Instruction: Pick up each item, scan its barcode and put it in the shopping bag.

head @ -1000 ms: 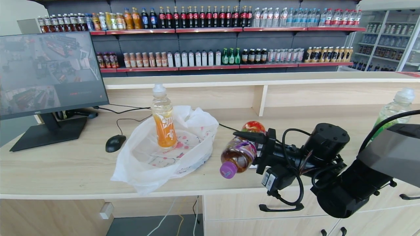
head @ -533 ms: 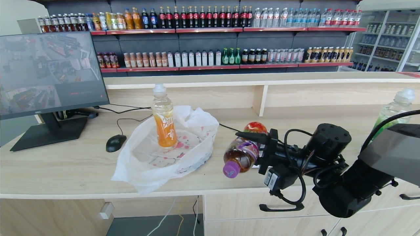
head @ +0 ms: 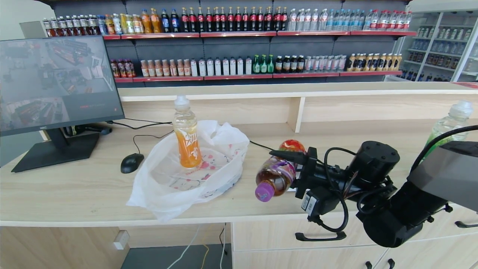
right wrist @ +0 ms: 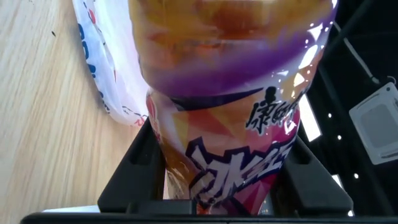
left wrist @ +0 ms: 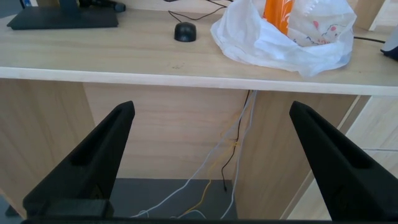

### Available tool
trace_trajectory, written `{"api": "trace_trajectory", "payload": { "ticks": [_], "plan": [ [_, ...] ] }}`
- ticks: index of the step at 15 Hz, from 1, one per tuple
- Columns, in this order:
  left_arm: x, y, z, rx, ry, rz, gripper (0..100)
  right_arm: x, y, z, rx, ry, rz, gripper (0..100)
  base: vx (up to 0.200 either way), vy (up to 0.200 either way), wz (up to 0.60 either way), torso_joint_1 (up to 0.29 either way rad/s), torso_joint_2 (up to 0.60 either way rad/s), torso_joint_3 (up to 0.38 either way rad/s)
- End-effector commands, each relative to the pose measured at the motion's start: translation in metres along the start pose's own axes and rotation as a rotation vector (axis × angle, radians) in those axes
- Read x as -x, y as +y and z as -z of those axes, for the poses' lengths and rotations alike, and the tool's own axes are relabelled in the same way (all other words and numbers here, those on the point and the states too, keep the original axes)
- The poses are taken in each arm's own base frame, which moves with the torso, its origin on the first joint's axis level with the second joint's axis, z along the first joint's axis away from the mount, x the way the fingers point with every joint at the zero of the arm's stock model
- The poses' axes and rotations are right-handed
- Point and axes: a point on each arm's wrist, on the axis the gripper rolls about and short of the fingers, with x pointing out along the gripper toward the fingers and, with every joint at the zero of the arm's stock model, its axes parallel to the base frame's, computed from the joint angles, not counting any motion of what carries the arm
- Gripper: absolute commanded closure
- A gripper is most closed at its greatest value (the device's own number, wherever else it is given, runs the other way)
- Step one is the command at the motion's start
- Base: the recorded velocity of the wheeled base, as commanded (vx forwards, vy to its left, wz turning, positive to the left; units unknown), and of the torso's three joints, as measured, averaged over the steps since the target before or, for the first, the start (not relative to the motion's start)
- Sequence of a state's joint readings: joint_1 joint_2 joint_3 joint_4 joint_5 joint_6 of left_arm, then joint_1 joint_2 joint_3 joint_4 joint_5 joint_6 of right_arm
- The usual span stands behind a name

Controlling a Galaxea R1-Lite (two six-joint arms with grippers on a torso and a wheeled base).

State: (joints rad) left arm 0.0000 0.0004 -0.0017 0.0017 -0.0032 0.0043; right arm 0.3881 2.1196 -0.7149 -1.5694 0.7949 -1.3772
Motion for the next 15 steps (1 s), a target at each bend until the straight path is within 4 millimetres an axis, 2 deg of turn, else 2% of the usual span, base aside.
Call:
{"api": "trace_trajectory", "payload": {
  "ticks": [1,15],
  "plan": [
    [0.0000,0.0000,0.0000,0.000,0.000,0.000,0,0.0011,0.0003,0.0013,0.000,0.005,0.000,100,0.000,0.000,0.00,0.000,0.00,0.000],
    [0.0000,0.0000,0.0000,0.000,0.000,0.000,0,0.0021,0.0049,0.0067,-0.006,0.017,-0.006,100,0.000,0.000,0.00,0.000,0.00,0.000]
  ]
}}
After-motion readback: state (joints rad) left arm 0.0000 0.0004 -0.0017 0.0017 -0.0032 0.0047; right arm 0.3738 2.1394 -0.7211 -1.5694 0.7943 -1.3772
